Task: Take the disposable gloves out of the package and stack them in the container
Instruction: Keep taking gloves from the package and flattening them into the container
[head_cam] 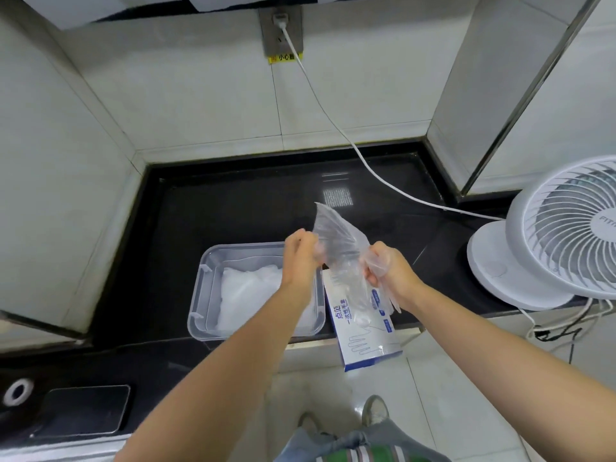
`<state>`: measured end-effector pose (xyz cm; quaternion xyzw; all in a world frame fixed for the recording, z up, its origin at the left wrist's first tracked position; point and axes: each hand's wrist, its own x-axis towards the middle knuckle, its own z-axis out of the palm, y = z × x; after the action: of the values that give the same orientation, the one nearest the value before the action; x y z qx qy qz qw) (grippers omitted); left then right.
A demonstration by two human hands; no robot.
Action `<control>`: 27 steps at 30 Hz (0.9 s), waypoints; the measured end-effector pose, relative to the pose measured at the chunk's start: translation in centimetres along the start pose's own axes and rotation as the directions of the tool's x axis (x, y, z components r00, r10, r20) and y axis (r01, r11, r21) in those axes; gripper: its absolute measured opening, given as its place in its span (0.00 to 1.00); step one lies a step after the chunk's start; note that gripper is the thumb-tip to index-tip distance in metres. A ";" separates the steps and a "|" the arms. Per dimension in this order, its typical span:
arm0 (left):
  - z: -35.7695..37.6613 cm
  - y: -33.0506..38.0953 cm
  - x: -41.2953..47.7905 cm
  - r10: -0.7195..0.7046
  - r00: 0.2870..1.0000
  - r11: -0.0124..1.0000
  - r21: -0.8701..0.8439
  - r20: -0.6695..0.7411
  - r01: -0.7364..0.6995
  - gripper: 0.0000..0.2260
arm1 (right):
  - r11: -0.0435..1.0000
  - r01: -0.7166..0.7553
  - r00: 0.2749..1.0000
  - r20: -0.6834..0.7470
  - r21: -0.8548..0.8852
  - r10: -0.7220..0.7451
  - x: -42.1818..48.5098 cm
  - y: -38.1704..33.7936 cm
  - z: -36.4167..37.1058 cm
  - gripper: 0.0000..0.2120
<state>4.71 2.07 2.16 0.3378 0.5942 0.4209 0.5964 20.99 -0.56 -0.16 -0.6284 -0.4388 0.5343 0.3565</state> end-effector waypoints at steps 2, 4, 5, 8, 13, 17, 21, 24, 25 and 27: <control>-2.0 0.3 0.4 0.068 0.998 0.995 0.069 0.004 -0.068 0.13 | 0.999 -0.013 0.999 0.039 -0.031 0.014 0.1 -0.4 1.1 0.11; -3.7 0.6 1.0 0.088 0.993 0.976 0.194 0.077 -0.101 0.17 | 0.998 -0.052 0.995 0.083 -0.022 0.054 0.1 -1.0 2.2 0.12; -4.4 0.7 1.1 0.081 0.991 0.960 0.258 0.104 -0.106 0.15 | 0.997 -0.073 0.989 0.123 -0.032 0.076 0.0 -1.3 2.9 0.13; -5.6 1.1 1.4 0.095 0.994 0.912 0.395 0.055 -0.109 0.05 | 0.991 -0.094 0.961 0.252 -0.090 0.114 -0.4 -2.6 4.5 0.17; -8.3 0.0 2.3 0.197 0.979 0.816 0.561 -0.048 -0.136 0.06 | 1.000 -0.021 0.973 0.229 0.004 0.020 0.6 -2.8 6.5 0.26; -10.2 -0.4 2.8 0.285 0.958 0.730 0.650 -0.012 -0.209 0.07 | 0.991 0.122 0.945 0.310 -0.055 -0.099 0.5 -2.9 8.2 0.29; -12.7 -1.0 3.2 0.305 0.952 0.697 0.674 0.030 -0.245 0.08 | 0.952 0.176 0.971 0.201 -0.251 -0.126 2.0 -2.6 9.6 0.17; -14.2 -1.5 3.6 0.247 0.969 0.702 0.685 0.022 -0.195 0.11 | 0.985 0.121 0.992 -0.014 -0.123 -0.124 2.9 -3.1 9.7 0.08; -14.6 -1.7 3.8 0.210 0.978 0.714 0.683 -0.002 -0.152 0.11 | 0.987 0.138 0.990 -0.001 -0.088 -0.139 2.9 -3.4 9.9 0.07; -14.7 -1.9 4.1 0.132 0.990 0.739 0.671 -0.055 -0.061 0.12 | 0.969 0.191 0.974 0.155 -0.160 -0.166 2.4 -3.9 10.8 0.26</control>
<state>-9.94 3.58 -2.31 0.5377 0.7157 0.2271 0.3835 9.81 2.84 0.67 -0.5757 -0.5625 0.5028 0.3152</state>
